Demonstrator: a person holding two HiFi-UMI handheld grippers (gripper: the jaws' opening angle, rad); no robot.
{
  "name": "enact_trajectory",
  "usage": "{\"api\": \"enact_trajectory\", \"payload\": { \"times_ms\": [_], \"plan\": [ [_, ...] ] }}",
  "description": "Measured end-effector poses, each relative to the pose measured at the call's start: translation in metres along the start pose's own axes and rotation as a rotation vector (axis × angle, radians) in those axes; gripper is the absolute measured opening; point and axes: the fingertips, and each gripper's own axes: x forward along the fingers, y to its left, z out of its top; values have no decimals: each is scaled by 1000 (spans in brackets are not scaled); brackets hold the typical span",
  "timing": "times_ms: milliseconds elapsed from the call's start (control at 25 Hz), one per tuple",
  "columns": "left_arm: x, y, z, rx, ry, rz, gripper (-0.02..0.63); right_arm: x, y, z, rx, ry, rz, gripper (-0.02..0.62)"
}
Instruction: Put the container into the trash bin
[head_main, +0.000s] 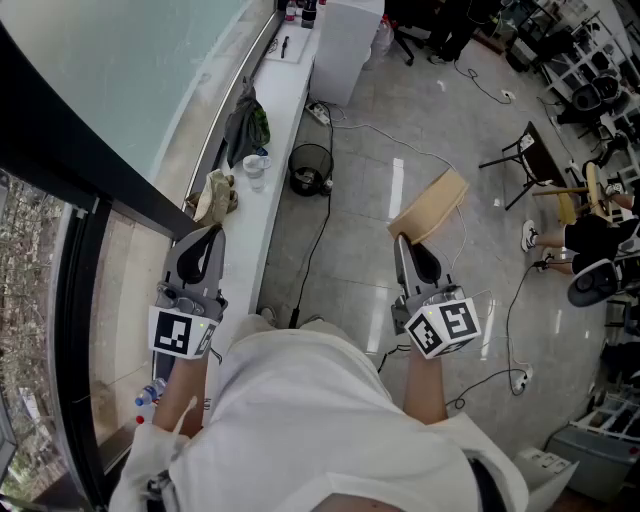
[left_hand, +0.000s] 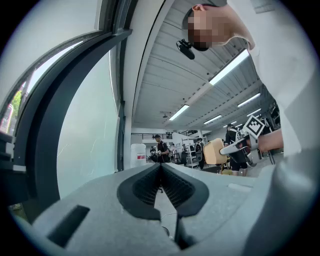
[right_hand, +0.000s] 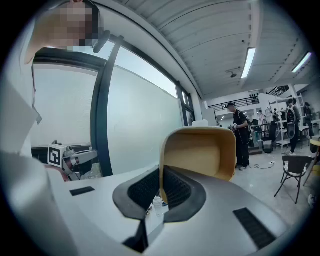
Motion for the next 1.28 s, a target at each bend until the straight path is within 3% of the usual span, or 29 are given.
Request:
{"api": "enact_trajectory", "payload": {
  "times_ms": [320,560,800,1080,1280],
  "plan": [
    [9,-17,-2,12,7,13,15,-4,-15,-8,-3,9,26,17],
    [19,-33,0,31,21,20,15,-2,-22,-15,-19,16,96,18],
    [39,-41,10,56,-16,11,15,-5,-34,-23,-15,18,109,18],
    [74,-31,-19,-4,36,-29,15,19,-54,-32,21,47,80,18],
    [137,8,-57,-49,55,-71,15,86,-75,-38,17,113,58,18]
  ]
}}
